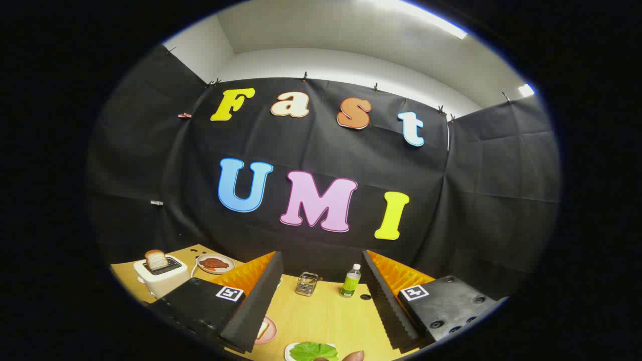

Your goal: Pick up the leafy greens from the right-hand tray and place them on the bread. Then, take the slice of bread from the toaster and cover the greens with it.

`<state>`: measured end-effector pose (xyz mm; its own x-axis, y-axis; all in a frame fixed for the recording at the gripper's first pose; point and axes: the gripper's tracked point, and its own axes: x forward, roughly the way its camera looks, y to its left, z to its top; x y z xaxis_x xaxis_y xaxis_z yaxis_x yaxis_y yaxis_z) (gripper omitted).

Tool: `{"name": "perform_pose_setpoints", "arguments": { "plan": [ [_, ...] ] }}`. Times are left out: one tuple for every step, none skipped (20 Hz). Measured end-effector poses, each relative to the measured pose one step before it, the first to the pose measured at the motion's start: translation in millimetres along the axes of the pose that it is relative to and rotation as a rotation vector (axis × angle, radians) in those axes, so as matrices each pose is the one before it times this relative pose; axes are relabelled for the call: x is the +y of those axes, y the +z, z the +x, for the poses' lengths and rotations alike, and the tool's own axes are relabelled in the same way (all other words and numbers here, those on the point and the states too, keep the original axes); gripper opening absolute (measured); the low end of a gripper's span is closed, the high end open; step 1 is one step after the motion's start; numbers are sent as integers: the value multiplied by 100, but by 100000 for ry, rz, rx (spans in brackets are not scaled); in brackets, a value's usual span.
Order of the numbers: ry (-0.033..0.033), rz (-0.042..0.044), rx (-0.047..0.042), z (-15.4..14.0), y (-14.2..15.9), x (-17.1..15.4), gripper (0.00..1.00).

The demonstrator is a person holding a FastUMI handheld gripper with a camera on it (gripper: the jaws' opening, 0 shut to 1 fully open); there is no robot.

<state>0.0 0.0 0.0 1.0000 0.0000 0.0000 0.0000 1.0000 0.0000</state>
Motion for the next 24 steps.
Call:
{"name": "perform_pose_setpoints", "arguments": {
  "plan": [
    [300, 223, 351, -56, -146, 49, 97],
    [495, 369, 397, -28, -69, 161, 97],
    [19, 290, 165, -62, -1, -41, 97],
    [-90, 79, 112, -28, -56, -40, 97],
    [-56, -211, -2, -66, -32, -11, 97],
    [-65, -411, -69, -68, -62, -14, 97],
    [-302, -434, 89, -69, -124, -94, 97],
    [-285, -505, 273, 21, -96, -94, 97],
    [-139, -426, 551, -73, -223, -104, 97],
    [247, -144, 550, -29, -141, 39, 97],
    [127, 223, 591, 61, -56, 30, 97],
    [117, 484, 564, -43, -152, 23, 97],
    [14, 651, 485, -158, -105, -82, 97],
    [321, 761, 424, -7, -101, 17, 97],
    [525, 468, 315, -21, -101, 63, 97],
    [481, 304, -21, -32, -6, 36, 97],
    [584, 219, -284, -2, 70, 82, 97],
    [287, 136, -424, -4, 131, 34, 97],
    [-93, -313, 68, 55, -72, -98, 97],
    [171, -331, 414, 86, -170, -68, 97],
    [241, -15, 711, -29, -199, 27, 97],
    [479, 559, 879, 59, -137, 59, 97],
    [489, 1019, 931, 146, -95, 91, 97],
    [505, 866, 1489, 150, -182, -34, 98]
  ]
}}
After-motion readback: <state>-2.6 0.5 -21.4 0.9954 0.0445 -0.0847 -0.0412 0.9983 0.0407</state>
